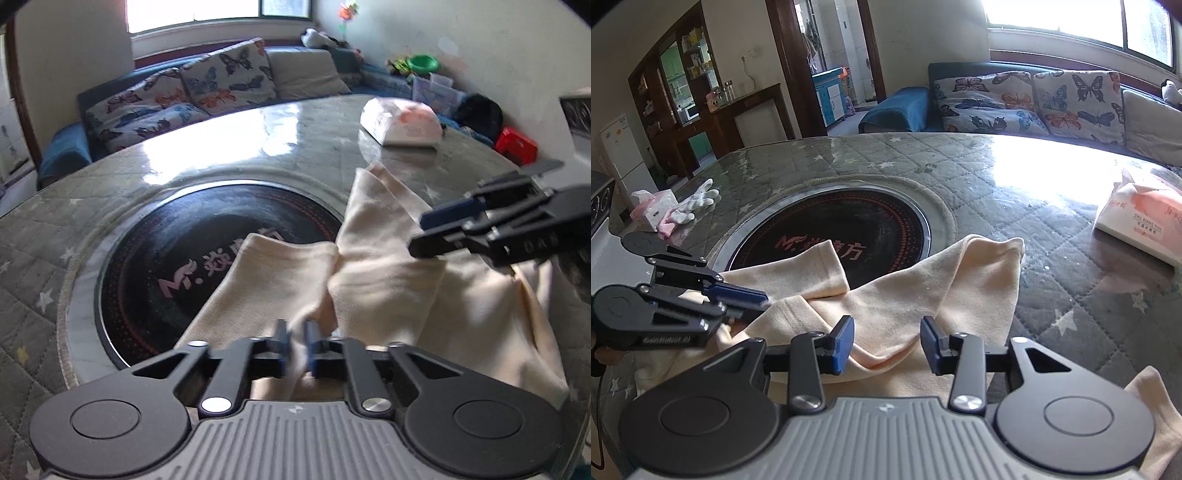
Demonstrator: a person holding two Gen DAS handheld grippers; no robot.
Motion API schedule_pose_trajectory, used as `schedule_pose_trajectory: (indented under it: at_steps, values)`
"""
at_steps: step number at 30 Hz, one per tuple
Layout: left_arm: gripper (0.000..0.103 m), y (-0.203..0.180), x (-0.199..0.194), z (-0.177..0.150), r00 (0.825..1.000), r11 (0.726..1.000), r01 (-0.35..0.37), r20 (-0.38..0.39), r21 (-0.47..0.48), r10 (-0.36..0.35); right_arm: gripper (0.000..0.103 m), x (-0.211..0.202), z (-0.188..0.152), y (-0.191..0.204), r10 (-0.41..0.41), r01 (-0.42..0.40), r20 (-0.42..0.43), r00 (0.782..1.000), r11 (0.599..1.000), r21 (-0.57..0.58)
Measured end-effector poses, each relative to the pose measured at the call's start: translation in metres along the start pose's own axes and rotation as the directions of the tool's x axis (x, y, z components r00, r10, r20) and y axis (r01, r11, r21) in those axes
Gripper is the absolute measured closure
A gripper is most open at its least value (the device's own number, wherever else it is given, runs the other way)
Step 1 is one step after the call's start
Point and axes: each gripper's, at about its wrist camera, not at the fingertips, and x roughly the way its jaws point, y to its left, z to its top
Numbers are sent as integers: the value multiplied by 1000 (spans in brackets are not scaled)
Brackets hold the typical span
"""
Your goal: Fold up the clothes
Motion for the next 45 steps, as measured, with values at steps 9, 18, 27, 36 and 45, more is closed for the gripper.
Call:
schedule_pose_trajectory:
  at_steps: [9,18,27,36,45]
  values:
    - [101,50,-56,-11,965,944,-195,118,-265,233,63,-11,-1,-5,-24,24,20,1000,1000,10]
    - [100,112,-133,-63,852,744,-443,22,-501,523,63,-16,-3,-8,-39,39,33,999,999,12]
    - [84,86,-127,-54,912,836,-375,2,-401,411,63,-14,-1,-16,-74,73,30,997,997,21]
    - [58,13,-63,-1,997,980,-45,59,-194,58,63,-8,4,-32,-112,111,24,993,992,52]
    - [61,-19,-3,17,995,993,89,-30,-74,-92,63,0,12,-47,-133,132,18,991,988,75]
